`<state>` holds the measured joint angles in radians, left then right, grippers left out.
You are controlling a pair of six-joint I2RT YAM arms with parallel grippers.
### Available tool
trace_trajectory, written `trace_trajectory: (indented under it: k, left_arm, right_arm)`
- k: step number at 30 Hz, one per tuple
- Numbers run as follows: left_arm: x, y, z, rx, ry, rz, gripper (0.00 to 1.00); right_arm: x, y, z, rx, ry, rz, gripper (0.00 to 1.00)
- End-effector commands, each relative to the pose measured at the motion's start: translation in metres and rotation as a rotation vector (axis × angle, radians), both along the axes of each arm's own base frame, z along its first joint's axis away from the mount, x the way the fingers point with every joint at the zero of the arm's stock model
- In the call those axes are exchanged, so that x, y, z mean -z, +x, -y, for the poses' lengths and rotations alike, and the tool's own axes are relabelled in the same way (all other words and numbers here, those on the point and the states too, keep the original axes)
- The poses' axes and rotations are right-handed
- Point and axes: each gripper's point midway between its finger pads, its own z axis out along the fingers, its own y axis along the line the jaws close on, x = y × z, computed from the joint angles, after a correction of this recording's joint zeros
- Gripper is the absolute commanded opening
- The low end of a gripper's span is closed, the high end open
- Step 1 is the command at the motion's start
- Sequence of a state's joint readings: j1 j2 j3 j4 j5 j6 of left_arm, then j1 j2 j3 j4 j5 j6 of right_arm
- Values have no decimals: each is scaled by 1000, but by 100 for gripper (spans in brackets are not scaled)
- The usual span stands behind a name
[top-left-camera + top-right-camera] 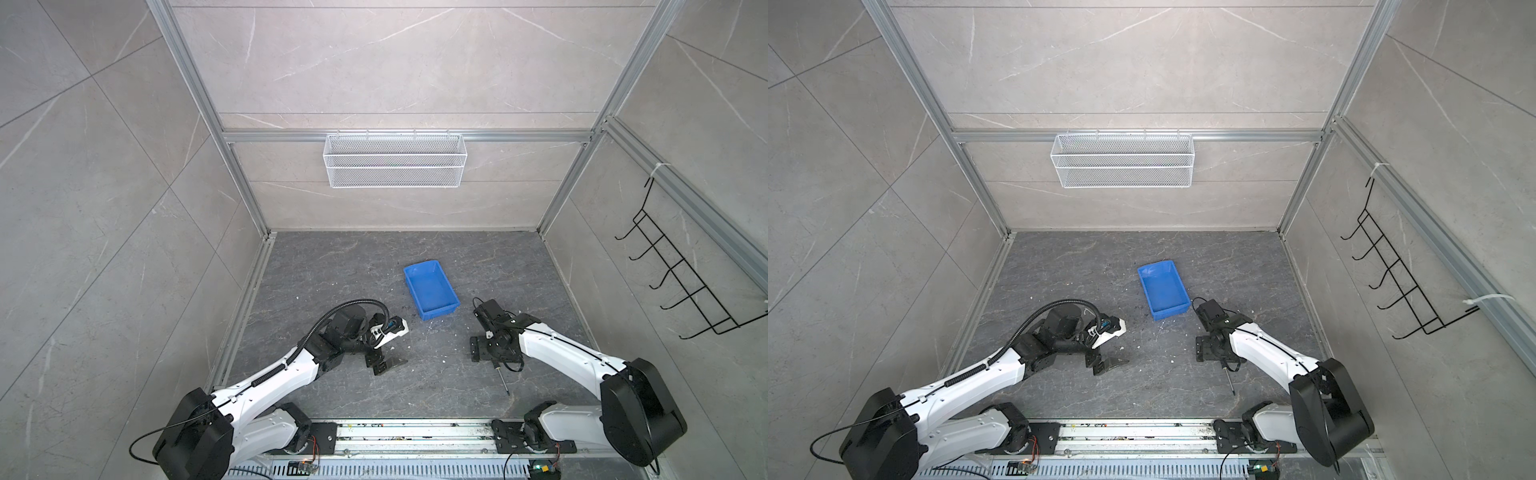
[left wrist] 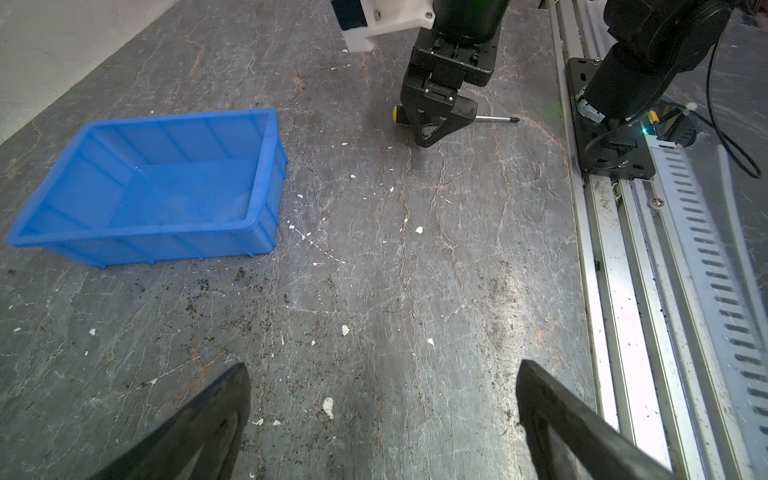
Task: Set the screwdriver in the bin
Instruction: 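Move the right gripper over the yellow-handled screwdriver while the left arm reaches forward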
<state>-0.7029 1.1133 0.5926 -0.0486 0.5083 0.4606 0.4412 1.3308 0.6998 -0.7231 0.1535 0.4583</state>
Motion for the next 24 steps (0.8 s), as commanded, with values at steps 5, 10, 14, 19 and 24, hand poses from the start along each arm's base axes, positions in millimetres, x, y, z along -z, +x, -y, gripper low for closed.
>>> trace_trajectory:
  k: [5, 10, 14, 19, 24]
  left_arm:
    - [-8, -7, 4, 48, -32, 22, 100]
    - [-9, -8, 5, 56, -37, 21, 100]
    - [-9, -9, 5, 58, -41, 23, 100]
    - [-10, -10, 5, 63, -44, 18, 100]
    - [-9, -11, 6, 67, -43, 15, 100]
  right_arm:
    - [4, 3, -7, 24, 20, -34, 88]
    - [11, 2, -7, 26, 18, -62, 83]
    - [15, 1, -8, 32, 19, -80, 80]
    - [18, -1, -8, 36, 22, -92, 76]
    - [20, -2, -7, 42, 16, -104, 61]
